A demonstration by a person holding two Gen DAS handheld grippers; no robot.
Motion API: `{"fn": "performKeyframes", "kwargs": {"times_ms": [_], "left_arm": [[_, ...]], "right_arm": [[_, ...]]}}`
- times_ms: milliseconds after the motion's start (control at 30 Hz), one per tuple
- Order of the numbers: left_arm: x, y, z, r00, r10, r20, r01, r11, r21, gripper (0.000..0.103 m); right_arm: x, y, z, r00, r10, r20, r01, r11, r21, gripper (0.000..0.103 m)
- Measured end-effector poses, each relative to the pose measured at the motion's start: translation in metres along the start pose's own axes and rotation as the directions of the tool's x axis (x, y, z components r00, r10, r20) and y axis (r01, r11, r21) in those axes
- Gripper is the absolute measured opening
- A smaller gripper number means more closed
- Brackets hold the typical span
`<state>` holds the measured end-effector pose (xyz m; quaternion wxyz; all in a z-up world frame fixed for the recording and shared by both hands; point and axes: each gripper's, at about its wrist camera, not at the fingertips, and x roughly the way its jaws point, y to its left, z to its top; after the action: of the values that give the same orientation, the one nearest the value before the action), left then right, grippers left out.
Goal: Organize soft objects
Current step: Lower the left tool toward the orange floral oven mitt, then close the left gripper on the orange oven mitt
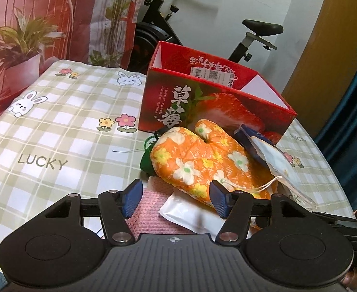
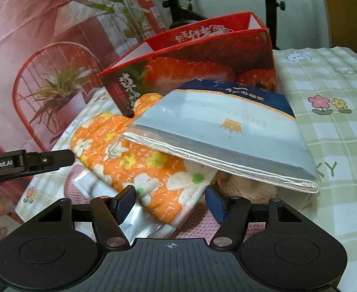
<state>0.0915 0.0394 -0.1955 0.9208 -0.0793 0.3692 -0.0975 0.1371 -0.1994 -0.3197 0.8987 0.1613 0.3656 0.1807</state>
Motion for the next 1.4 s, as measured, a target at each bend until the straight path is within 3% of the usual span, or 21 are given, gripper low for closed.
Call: {"fn": "performKeyframes", "kwargs": {"times_ms": [133,300,700,933,1100,1267,1400], "left_arm": [[-0.002,-0.001,0.000,1.000,0.005,0.019,-0.005,1.000,0.005,0.064],[0.000,-0.004,0.000,1.000,0.010,0.019,-0.010,1.000,0.021,0.064],[0.007,0.003,0.010,1.000,-0.006,0.030,0.005,1.000,0.019,0.064],[0.043,0.015,0.031,0.999,-0.031,-0.021,0.030,0.999,-0.042,0.062],[0.064,0.014,0.030,0.995,-0.065,-0.074,0.063,0.997,-0.033,0.043],[0.048,0.014,0.025,0.996,-0.083,-0.024,0.083,0.997,-0.007,0.028],[0.025,0.015,0.023,0.995,-0.094,0.018,0.093,0.996,0.012,0.024]], "right_arm": [[-0.001,0.001,-0.001,1.000,-0.024,0.011,0.024,1.000,0.000,0.069],[0.004,-0.002,-0.002,1.000,-0.016,0.001,0.016,1.000,0.020,0.069],[0.007,-0.004,-0.001,0.999,-0.007,0.042,0.005,0.999,0.040,0.052],[0.006,-0.003,-0.001,0.998,-0.013,0.062,0.011,0.999,0.030,0.043],[0.008,-0.002,-0.001,0.998,-0.015,0.061,0.014,1.000,0.018,0.043],[0.003,-0.001,-0.001,0.997,0.001,0.077,-0.003,1.000,0.024,0.041],[-0.007,0.008,-0.001,0.994,0.019,0.108,-0.017,1.000,-0.017,0.038]]}}
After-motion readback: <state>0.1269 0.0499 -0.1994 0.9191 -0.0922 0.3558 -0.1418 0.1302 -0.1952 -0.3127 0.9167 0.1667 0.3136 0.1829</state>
